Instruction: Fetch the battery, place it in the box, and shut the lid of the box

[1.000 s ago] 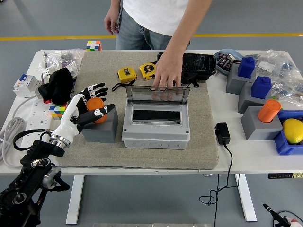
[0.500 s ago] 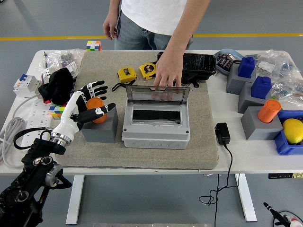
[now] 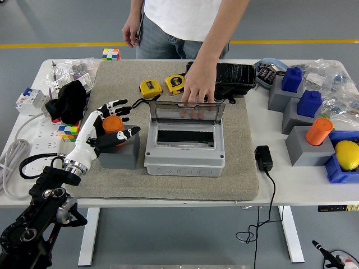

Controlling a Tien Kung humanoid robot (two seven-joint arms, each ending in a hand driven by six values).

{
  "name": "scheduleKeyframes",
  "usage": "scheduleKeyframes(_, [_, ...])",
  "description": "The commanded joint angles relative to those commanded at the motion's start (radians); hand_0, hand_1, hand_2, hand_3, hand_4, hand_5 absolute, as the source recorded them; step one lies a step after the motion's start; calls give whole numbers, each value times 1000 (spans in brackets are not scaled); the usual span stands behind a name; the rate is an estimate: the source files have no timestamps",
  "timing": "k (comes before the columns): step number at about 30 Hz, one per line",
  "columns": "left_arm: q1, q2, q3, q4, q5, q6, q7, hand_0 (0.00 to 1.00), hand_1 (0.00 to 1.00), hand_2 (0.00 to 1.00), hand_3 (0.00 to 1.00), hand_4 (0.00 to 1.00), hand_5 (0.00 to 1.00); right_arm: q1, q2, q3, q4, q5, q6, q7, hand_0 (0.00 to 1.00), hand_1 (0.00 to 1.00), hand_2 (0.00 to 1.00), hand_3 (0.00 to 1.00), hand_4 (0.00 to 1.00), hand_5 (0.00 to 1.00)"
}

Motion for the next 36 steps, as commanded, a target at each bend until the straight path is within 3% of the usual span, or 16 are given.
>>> scheduleKeyframes(20, [-2, -1, 10, 4, 13, 29, -2, 631, 707, 621, 625, 998, 2, 1, 1, 0, 0, 2, 0, 1, 852, 791, 779, 835, 998, 998])
scheduleKeyframes(21, [-2, 0, 11, 3, 16, 32, -3, 466, 619, 493, 489, 998, 2, 1, 1, 3, 0, -1, 0, 0, 852, 791, 778, 836, 998, 998])
scheduleKeyframes(36, [-10, -2, 23, -5, 37, 50, -3, 401, 573, 447, 439, 998, 2, 2, 1, 10, 0, -4, 0, 0, 852, 791, 778, 835, 998, 998])
